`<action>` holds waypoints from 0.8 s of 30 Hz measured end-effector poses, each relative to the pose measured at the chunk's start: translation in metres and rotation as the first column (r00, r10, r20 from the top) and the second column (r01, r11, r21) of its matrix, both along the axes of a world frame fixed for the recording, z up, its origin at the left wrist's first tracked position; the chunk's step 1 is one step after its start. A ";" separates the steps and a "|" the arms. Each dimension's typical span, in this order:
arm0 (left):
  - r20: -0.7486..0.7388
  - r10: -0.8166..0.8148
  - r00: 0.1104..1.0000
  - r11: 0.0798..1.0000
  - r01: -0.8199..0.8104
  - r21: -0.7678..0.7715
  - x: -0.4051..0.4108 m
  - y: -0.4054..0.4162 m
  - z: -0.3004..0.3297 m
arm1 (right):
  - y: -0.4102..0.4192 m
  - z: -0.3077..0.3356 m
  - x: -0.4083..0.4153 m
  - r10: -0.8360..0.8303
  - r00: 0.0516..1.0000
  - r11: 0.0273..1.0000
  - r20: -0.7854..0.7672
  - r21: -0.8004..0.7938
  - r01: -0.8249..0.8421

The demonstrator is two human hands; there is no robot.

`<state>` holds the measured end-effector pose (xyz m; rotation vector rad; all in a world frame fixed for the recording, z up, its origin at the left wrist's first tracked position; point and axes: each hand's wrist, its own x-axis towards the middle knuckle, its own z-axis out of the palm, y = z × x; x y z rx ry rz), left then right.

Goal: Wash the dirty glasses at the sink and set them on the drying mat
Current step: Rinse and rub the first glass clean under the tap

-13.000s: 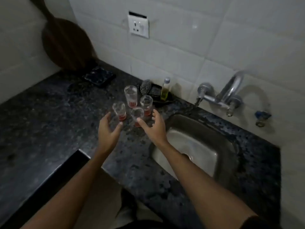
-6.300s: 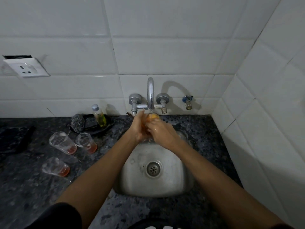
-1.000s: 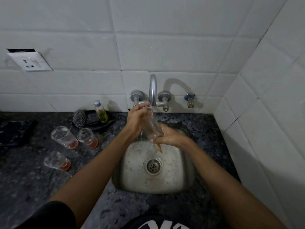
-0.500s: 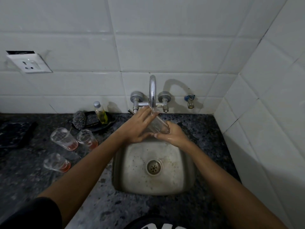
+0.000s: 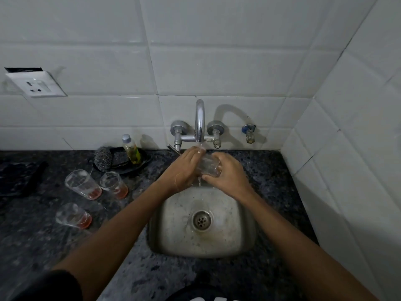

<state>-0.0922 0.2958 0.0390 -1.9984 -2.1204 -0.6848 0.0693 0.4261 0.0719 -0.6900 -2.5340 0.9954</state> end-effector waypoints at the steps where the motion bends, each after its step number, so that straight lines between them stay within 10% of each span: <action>1: 0.026 -0.010 1.000 1.000 0.010 0.005 -0.002 -0.001 0.002 | -0.002 -0.001 0.001 0.027 0.999 0.992 -0.026 0.125 -0.024; 7: 0.103 -0.024 0.994 0.998 0.019 0.054 0.000 -0.010 -0.001 | 0.000 0.000 0.000 0.005 1.000 0.908 -0.002 -0.419 -0.006; 12: 0.131 -0.059 0.990 0.995 0.048 0.084 0.001 -0.004 -0.007 | 0.002 -0.001 0.005 0.088 0.992 0.986 -0.094 0.147 -0.073; 18: 0.180 -0.062 0.982 0.991 0.040 0.124 0.006 -0.008 -0.004 | 0.004 0.004 0.003 -0.007 0.999 0.908 -0.034 -0.420 -0.008; 22: 0.165 -0.083 0.983 0.981 0.052 0.187 0.009 -0.003 -0.004 | -0.001 0.007 0.008 0.045 0.994 0.999 -0.100 -0.011 -0.046; 24: 0.166 -0.088 0.982 0.983 0.059 0.172 0.003 -0.002 -0.002 | -0.002 0.004 0.009 0.066 0.987 0.994 -0.147 -0.079 -0.078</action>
